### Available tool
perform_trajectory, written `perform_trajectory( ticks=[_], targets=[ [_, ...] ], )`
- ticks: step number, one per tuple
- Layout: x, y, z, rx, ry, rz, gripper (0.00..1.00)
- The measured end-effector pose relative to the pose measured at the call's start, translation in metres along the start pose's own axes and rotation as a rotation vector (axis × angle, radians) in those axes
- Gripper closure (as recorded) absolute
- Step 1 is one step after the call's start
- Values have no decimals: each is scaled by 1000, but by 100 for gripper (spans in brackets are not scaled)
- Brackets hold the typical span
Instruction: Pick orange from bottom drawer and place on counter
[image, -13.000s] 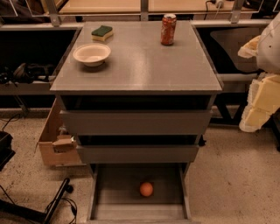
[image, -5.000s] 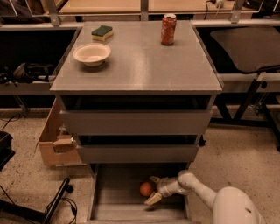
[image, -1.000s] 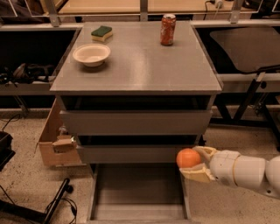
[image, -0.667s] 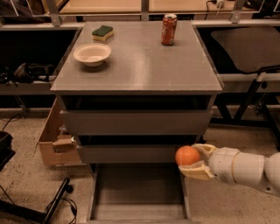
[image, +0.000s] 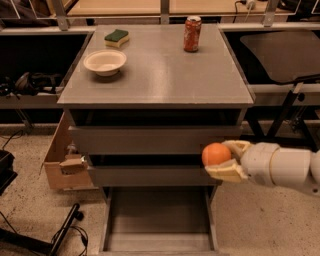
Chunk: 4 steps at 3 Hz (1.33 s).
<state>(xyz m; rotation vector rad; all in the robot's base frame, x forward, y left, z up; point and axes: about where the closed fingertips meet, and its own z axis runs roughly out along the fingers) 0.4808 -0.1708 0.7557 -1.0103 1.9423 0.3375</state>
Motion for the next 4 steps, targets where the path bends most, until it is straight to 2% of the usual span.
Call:
perform_trajectory(
  ticks=[1,2,3,4],
  targets=[
    [-100,-41,-29,81,-23,-39,100],
    [-203,-105,-34,185,-97,-33,100],
    [-250,-151,4,219,-166,-19,100],
    [-266,-177,59,200,-184,-14,100]
  ],
)
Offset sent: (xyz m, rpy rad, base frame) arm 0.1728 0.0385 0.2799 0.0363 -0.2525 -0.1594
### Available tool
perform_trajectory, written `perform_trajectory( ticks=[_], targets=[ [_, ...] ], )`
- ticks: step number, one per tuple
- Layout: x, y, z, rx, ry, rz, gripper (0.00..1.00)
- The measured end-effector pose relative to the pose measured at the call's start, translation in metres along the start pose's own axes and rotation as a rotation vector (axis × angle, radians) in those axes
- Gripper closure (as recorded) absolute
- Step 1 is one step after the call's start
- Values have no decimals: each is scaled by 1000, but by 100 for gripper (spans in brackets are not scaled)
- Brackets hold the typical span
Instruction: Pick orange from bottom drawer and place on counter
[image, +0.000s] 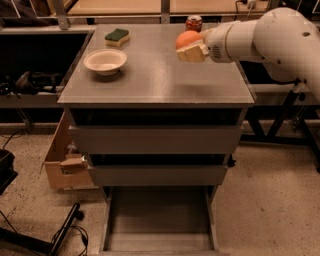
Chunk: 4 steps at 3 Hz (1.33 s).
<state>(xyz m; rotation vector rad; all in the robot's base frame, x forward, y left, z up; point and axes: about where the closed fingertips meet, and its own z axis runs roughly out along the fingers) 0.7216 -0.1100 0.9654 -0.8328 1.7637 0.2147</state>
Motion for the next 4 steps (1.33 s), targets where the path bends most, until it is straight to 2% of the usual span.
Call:
perform_trajectory(
  ticks=[1,2,3,4],
  targets=[
    [21,-7,53,-28,29,28,100],
    [57,-10,89,-50,84,68,100],
    [90,-10,103,-68,124,112,100],
    [90,-10,103,-68,124,112,86]
  ],
)
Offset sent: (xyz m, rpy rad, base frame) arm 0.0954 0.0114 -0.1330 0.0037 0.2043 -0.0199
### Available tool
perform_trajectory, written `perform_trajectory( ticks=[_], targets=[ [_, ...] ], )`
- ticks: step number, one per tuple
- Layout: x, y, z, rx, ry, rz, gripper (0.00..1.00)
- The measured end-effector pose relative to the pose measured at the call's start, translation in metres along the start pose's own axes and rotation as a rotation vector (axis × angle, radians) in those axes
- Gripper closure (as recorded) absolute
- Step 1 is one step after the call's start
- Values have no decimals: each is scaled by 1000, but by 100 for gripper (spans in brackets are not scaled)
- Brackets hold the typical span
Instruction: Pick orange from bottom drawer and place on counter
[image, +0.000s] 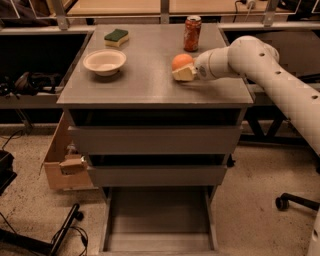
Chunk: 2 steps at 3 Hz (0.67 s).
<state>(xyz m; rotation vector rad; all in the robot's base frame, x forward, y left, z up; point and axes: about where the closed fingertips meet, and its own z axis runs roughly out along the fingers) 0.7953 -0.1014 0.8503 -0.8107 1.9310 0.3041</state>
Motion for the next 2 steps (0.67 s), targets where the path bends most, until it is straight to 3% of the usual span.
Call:
perform_trajectory(
  ticks=[2],
  targets=[
    [0,0,0,0,0,0,39]
  ],
)
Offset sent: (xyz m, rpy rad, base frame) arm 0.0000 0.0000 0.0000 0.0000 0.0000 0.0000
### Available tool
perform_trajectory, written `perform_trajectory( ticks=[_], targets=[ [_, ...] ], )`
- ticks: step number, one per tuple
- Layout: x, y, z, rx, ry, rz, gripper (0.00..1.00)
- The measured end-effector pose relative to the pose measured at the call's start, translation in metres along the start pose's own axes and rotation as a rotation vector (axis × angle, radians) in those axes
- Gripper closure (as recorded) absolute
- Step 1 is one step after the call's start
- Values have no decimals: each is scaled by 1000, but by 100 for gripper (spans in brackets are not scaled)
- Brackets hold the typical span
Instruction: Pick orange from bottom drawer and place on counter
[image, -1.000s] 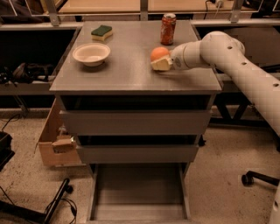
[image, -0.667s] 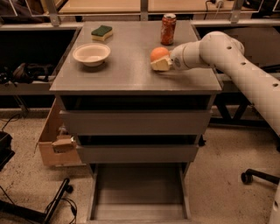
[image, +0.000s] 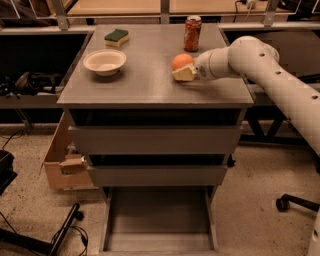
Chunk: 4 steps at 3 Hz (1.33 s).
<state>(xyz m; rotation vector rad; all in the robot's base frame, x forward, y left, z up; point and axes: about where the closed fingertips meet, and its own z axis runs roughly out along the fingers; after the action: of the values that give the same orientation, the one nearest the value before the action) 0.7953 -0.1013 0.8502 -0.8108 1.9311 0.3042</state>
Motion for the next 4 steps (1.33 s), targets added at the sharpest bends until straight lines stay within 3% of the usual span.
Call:
perform_trajectory(
  ticks=[1,2,3,4],
  targets=[
    [0,0,0,0,0,0,16],
    [0,0,0,0,0,0,0],
    [0,0,0,0,0,0,0],
    [-5,-3,-7,-35,2,-19,0]
  ],
)
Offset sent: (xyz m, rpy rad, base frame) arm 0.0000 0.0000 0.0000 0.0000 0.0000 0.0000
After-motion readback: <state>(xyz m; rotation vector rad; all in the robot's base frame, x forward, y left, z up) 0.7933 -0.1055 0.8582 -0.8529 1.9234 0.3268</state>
